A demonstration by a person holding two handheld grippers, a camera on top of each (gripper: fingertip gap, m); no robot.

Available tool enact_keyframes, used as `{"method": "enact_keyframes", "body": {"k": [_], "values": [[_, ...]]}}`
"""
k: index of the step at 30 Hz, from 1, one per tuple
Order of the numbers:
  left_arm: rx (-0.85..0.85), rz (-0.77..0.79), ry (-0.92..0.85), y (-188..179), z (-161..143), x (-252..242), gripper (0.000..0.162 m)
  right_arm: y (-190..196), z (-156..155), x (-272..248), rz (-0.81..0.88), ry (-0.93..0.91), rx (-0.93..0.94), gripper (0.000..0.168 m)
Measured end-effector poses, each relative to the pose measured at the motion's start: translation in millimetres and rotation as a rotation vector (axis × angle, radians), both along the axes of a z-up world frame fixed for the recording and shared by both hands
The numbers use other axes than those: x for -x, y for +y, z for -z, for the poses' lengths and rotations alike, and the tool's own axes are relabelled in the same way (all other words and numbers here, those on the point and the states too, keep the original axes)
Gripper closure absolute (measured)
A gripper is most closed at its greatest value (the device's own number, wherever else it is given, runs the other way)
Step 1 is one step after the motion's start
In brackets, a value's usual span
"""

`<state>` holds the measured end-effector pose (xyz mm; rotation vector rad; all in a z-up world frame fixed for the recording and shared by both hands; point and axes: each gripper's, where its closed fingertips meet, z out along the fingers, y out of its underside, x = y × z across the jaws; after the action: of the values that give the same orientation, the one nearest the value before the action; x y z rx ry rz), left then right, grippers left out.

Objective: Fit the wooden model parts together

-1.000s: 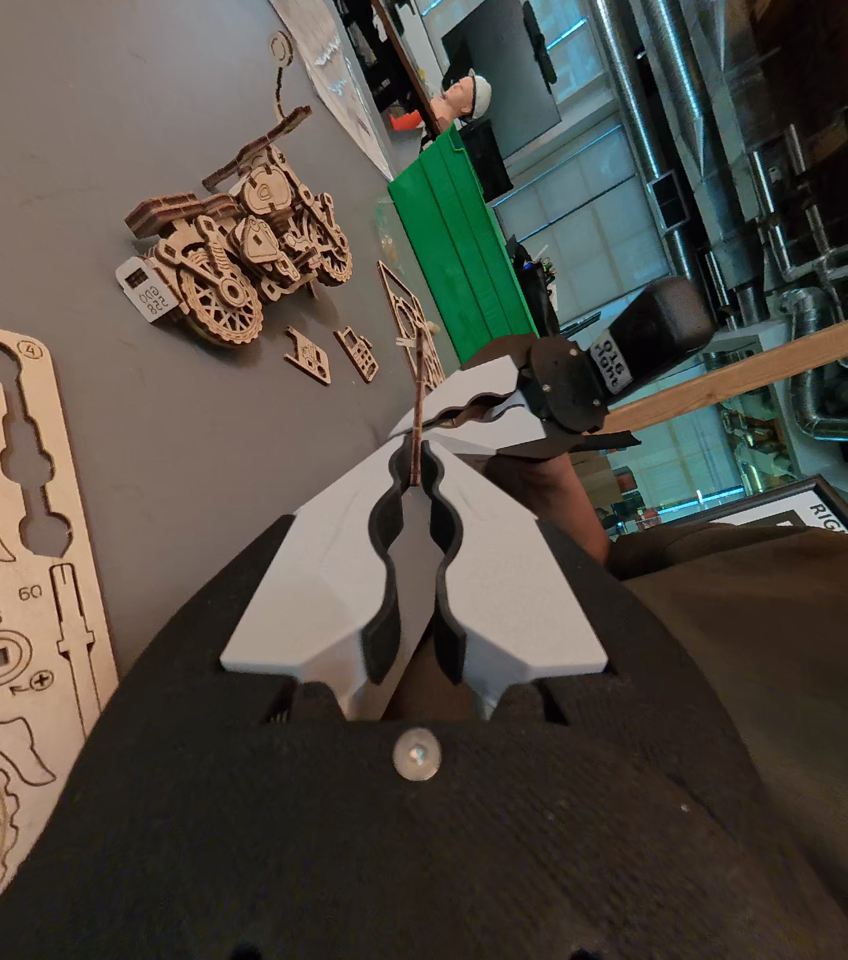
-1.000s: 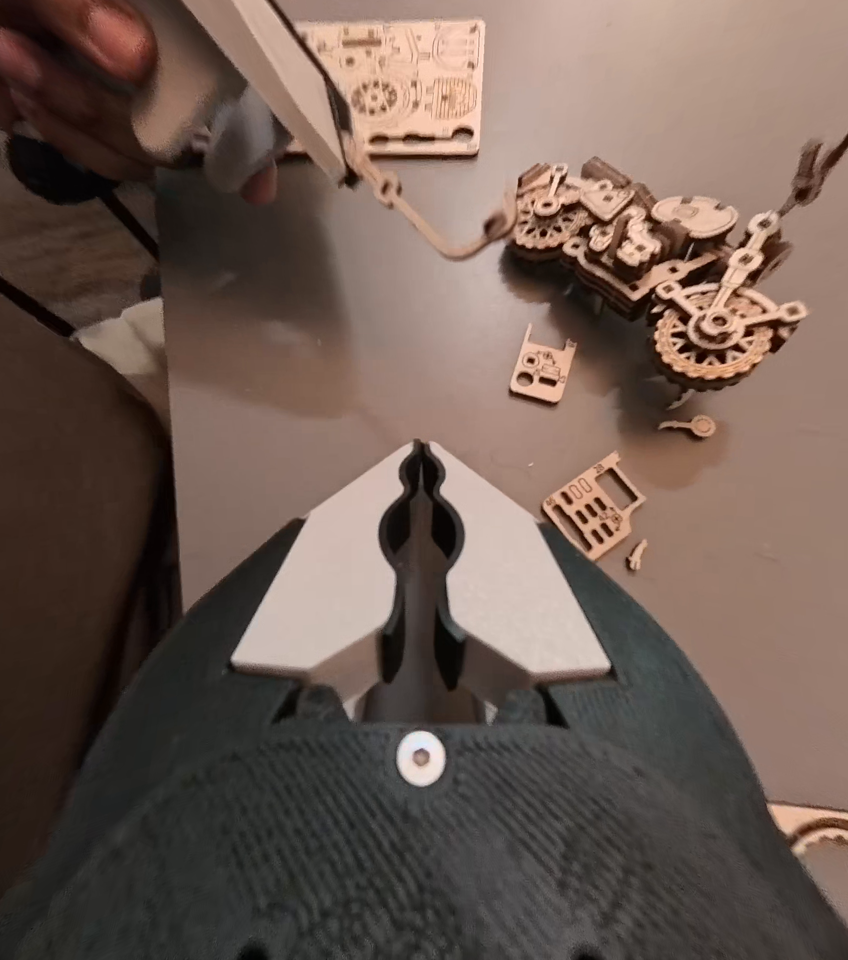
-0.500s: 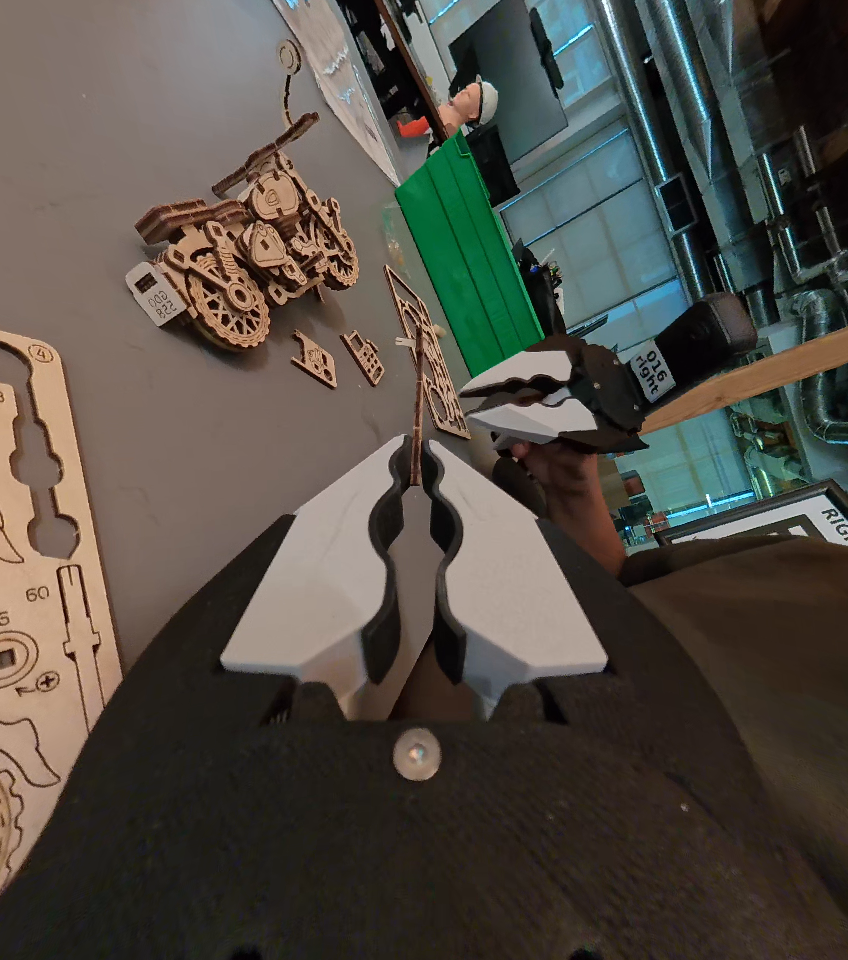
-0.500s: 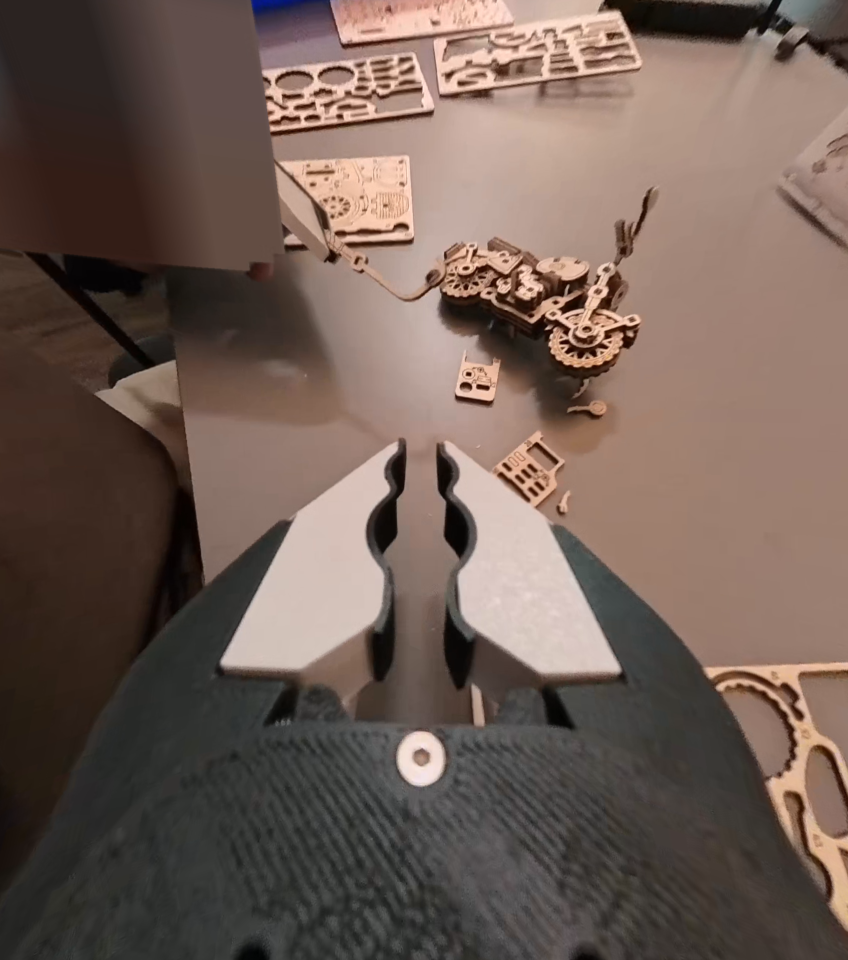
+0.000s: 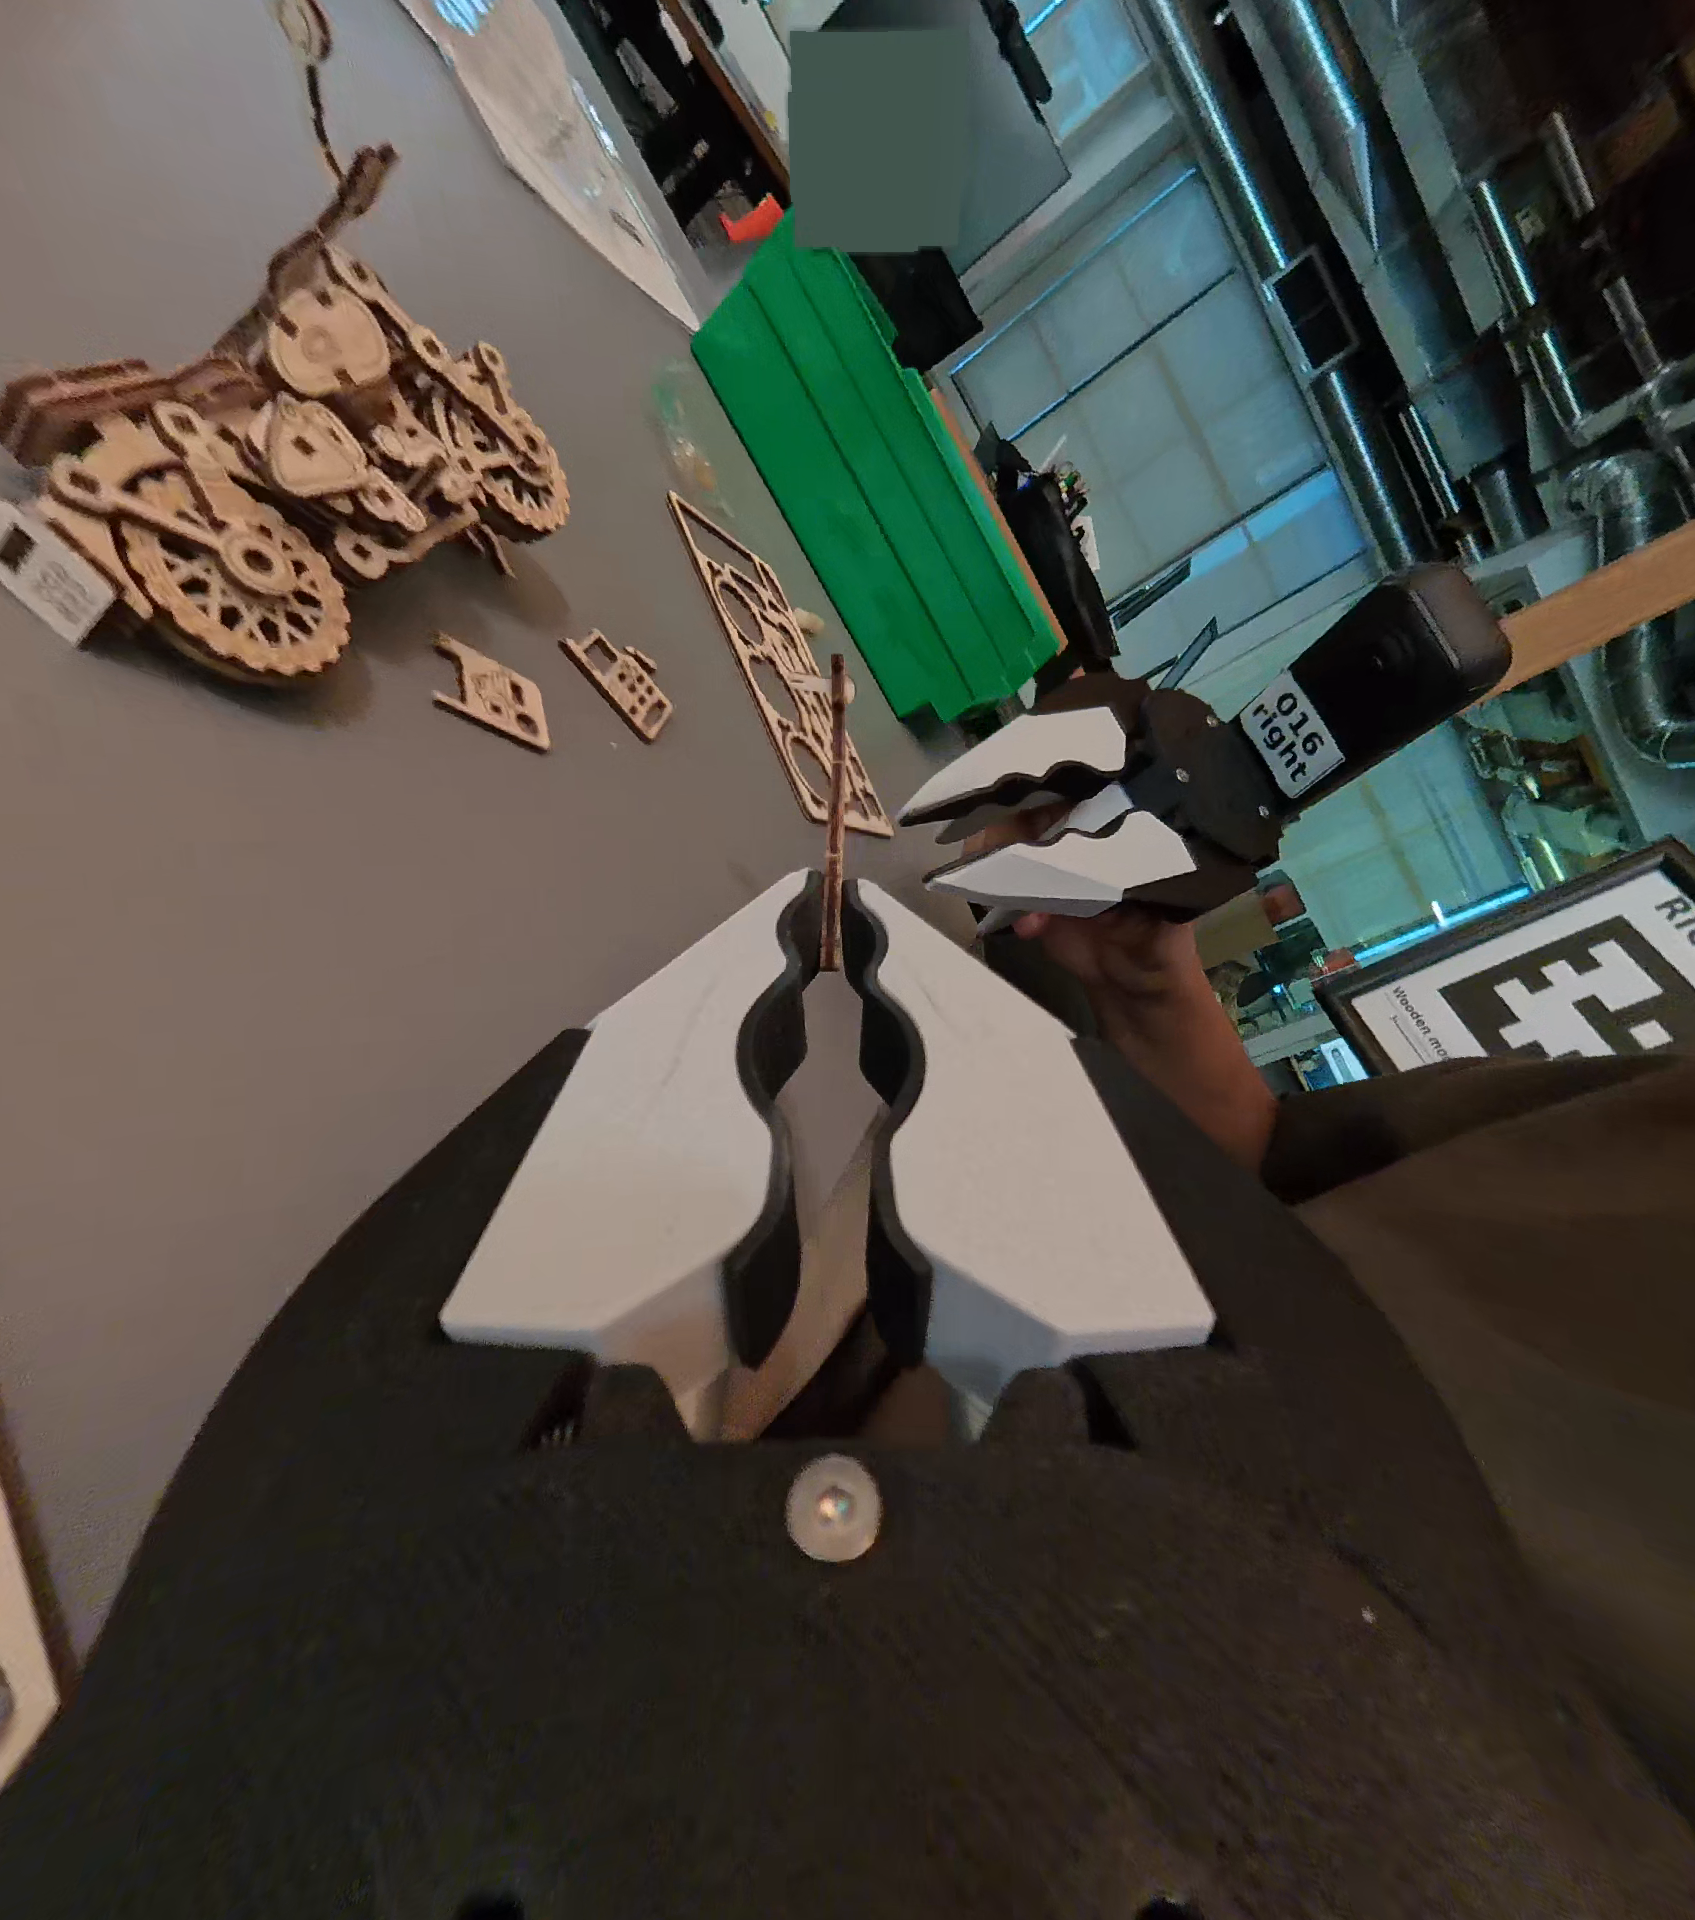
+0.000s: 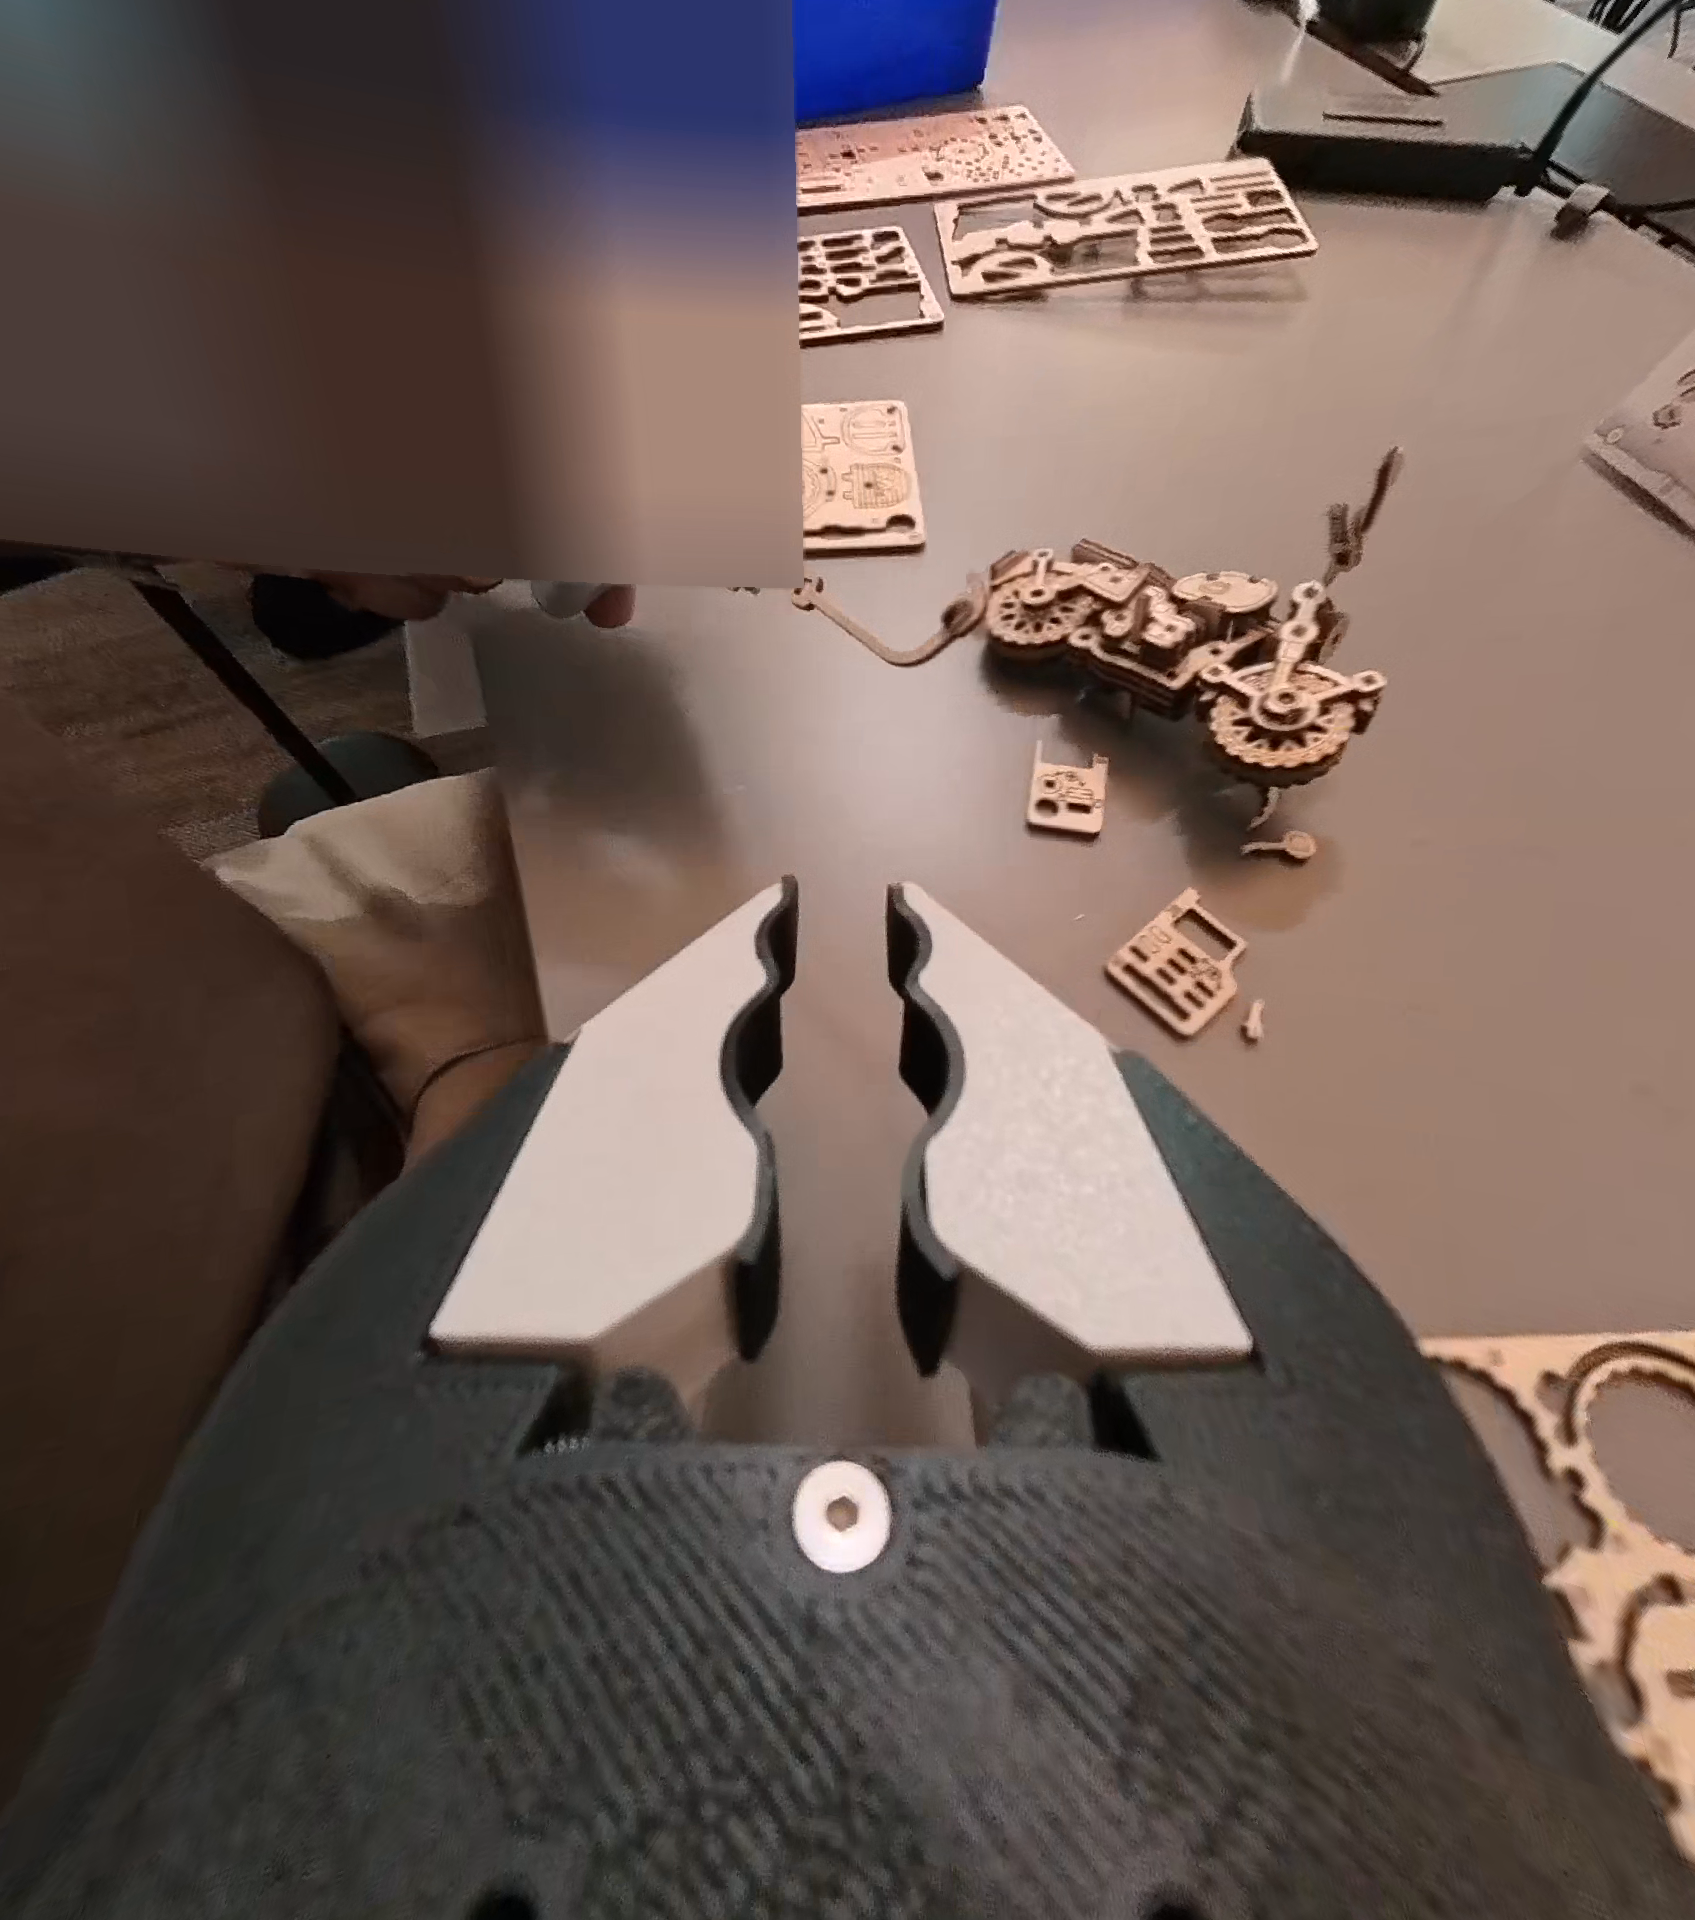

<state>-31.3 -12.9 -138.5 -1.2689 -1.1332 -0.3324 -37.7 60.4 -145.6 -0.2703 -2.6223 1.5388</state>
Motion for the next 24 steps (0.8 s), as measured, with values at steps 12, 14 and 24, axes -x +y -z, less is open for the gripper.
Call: {"method": "enact_keyframes", "body": {"k": [12, 14, 24], "values": [[-0.098, -0.033, -0.095, 15.4, 10.5, -83.2, 0.162, 62.6, 61.2, -150.4, -0.053, -0.189, -0.263, 0.154], [-0.094, -0.026, -0.092, 20.4, 9.8, -90.9, 0.162, 67.8, 77.8, -176.9, -0.094, -0.229, -0.392, 0.156], [-0.022, 0.009, -0.049, 34.1, 9.3, -102.7, 0.162, 97.3, 146.7, -186.8, -0.018, -0.246, -0.744, 0.156]]}}
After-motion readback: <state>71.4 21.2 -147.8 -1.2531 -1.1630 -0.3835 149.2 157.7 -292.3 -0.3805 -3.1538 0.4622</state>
